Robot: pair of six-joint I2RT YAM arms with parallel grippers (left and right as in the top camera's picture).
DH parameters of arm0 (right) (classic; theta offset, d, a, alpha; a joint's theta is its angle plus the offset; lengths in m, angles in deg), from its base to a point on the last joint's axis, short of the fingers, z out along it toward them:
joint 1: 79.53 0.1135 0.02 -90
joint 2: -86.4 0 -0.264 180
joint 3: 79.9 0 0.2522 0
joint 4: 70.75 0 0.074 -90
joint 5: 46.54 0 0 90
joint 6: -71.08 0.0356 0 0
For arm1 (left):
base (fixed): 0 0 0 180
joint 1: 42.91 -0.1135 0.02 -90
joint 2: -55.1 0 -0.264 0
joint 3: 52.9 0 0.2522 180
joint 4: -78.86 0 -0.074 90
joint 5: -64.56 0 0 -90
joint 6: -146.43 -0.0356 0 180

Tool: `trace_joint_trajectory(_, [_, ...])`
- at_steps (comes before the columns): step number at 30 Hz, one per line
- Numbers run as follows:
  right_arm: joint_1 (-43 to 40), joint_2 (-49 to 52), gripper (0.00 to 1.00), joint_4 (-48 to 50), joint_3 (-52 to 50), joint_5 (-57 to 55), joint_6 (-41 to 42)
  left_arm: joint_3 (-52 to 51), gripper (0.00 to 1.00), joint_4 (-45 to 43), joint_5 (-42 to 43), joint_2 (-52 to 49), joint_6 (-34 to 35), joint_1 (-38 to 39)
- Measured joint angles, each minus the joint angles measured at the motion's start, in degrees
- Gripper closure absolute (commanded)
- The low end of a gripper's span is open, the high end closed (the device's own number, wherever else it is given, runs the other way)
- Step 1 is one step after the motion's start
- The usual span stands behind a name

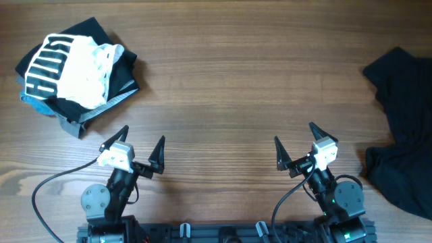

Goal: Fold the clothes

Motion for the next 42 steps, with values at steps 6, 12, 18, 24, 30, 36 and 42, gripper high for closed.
trace_joint_trajectory(6, [0.0,0.0,0.0,0.0,0.0,0.0,0.0,0.0,0.0,0.0,0.0,0.0,0.0,0.0])
trace_joint_trajectory(12, [0.0,0.0,0.0,0.0,0.0,0.0,0.0,0.0,0.0,0.0,0.0,0.0,0.0,0.0])
trace_joint_trajectory(18, [0.0,0.0,0.0,0.0,0.0,0.0,0.0,0.0,0.0,0.0,0.0,0.0,0.0,0.0])
trace_joint_trajectory(24, [0.0,0.0,0.0,0.0,0.0,0.0,0.0,0.0,0.0,0.0,0.0,0.0,0.0,0.0])
trace_joint_trajectory(30, [0.0,0.0,0.0,0.0,0.0,0.0,0.0,0.0,0.0,0.0,0.0,0.0,0.0,0.0])
trace_joint_trajectory(36, [0.0,0.0,0.0,0.0,0.0,0.0,0.0,0.0,0.0,-0.4,-0.2,0.0,0.0,0.0])
trace_joint_trajectory(42, [0.0,0.0,0.0,0.0,0.0,0.3,0.0,0.0,0.0,-0.4,-0.6,0.0,0.0,0.0])
